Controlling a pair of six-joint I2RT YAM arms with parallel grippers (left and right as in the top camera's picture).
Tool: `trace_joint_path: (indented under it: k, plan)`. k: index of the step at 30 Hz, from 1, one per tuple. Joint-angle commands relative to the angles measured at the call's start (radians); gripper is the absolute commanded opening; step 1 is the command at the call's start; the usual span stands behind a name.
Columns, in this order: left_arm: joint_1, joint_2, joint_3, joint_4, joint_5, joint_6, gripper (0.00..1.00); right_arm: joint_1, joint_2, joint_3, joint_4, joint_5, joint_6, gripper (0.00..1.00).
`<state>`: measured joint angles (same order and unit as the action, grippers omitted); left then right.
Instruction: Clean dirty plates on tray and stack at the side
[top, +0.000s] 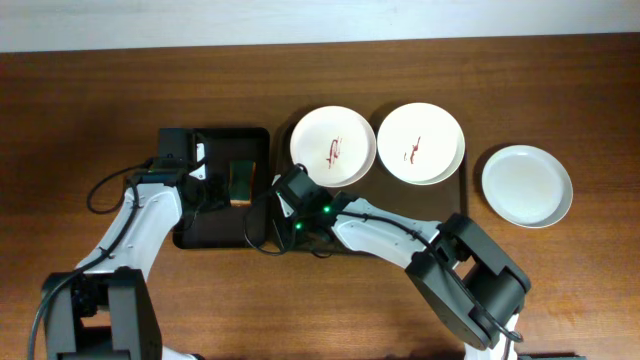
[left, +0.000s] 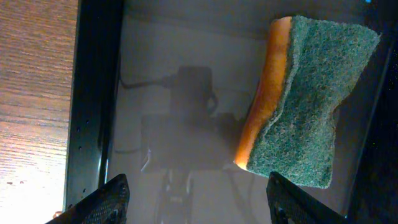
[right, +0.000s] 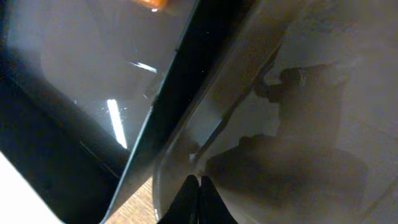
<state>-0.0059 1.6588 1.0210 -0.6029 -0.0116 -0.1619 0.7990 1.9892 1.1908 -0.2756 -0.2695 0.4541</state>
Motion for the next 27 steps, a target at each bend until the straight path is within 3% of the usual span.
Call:
trace_joint_path:
  k: [1, 14, 18, 24, 27]
  plan:
    - [0.005, -0.016, 0.003, -0.001, -0.003, -0.009, 0.69, 0.047, 0.016, -0.003, 0.002, -0.018, 0.027, 0.04]
    - [0.005, -0.016, 0.003, -0.002, -0.003, -0.009, 0.69, 0.122, 0.016, -0.003, -0.016, -0.006, 0.026, 0.05]
    - [0.005, -0.016, 0.003, -0.002, -0.003, -0.009, 0.7, 0.095, 0.007, 0.001, -0.043, -0.005, -0.006, 0.19]
    - [0.004, -0.016, 0.003, -0.001, -0.003, -0.009, 0.68, -0.042, -0.125, 0.01, -0.172, 0.099, -0.064, 0.26]
    - [0.004, -0.016, 0.003, -0.002, -0.002, -0.009, 0.68, -0.134, -0.214, 0.012, -0.219, 0.121, -0.065, 0.35]
